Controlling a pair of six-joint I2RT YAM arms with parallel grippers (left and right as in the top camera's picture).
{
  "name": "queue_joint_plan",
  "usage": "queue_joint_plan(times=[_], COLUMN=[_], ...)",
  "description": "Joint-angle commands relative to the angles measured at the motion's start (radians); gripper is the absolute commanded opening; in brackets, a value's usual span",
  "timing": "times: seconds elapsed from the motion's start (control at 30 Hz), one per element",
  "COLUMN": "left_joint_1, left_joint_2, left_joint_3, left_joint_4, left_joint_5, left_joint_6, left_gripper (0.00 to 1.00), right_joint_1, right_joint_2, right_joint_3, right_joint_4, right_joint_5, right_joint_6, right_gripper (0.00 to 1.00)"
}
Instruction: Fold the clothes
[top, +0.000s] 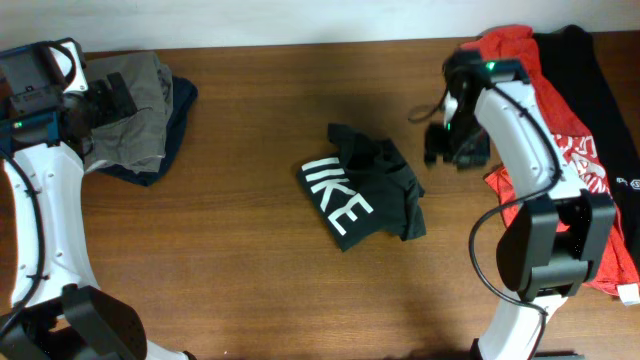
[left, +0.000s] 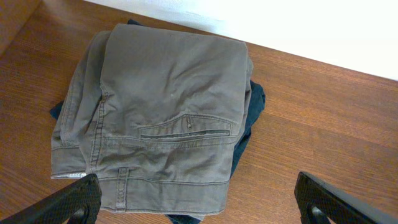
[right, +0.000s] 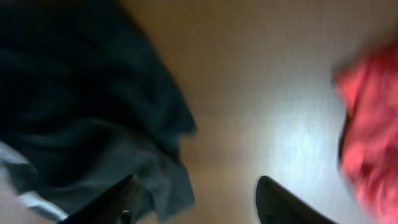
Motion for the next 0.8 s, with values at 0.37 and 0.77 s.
queue_joint_plan(times=[0.37,0.77], left_joint_1=[0.002,0.002], left_joint_2=[0.04,0.04], left_joint_3=[-0.003,-0.003], left_joint_4=[-0.01,-0.026], left_joint_5=[0.035,0.034], left_joint_6=[0.012,0.012], left_gripper=[0.99,0.99], right_joint_1=[0.039,0.002], right_joint_2=[0.011,0.011], right_joint_3=[-0.15,-0.282], right_joint_4=[0.106,0.279], right_joint_5=[-0.245,-0.325], right_joint_6=[-0.448,-0.416], right_gripper=[0.63,0.04])
